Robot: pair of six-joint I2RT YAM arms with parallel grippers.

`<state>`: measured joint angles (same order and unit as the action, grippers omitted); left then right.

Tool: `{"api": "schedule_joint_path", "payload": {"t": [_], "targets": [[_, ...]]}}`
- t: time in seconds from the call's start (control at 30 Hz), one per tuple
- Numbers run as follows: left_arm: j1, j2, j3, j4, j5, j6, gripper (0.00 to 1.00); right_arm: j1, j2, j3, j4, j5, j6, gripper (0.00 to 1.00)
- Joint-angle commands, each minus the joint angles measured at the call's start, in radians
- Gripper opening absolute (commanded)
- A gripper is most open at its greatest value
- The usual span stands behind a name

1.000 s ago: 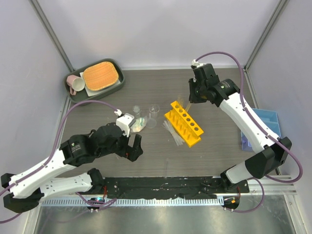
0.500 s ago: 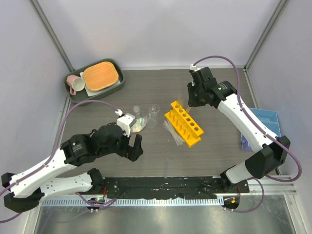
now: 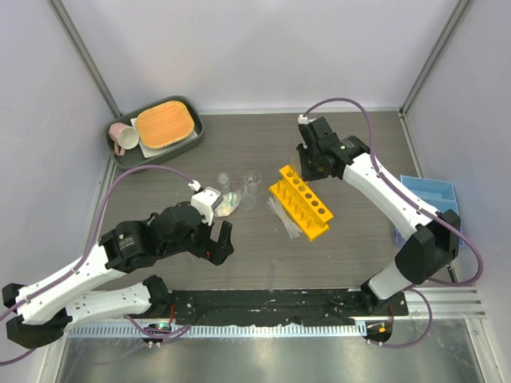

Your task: Organize the chemistry lab equipment

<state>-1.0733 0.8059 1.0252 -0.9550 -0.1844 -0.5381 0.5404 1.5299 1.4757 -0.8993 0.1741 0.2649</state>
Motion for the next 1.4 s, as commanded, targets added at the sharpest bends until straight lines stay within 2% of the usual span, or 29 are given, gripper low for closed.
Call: {"api": "schedule_joint_path", "payload": {"t": [0.0,0.37,1.13,1.2,1.37], "targets": [[0.001,-0.01,-0.01,0.019,-0.021,0.026,1.0,0.021,0.019,-0.011,0.045,0.044,0.014,0.03],[0.001,-0.005,-0.008,0.018,-0.024,0.03,1.0,0.058,0.059,-0.005,0.042,0.1,0.011,0.04],[0.001,0.021,0.001,0.015,-0.023,0.03,1.0,0.061,0.073,-0.057,0.069,0.104,0.033,0.04],[0.001,0.026,0.004,0.015,-0.023,0.032,1.0,0.061,0.069,-0.058,0.071,0.104,0.034,0.08],[0.001,0.052,0.004,0.021,-0.021,0.033,1.0,0.061,0.052,-0.074,0.076,0.102,0.033,0.28]]}}
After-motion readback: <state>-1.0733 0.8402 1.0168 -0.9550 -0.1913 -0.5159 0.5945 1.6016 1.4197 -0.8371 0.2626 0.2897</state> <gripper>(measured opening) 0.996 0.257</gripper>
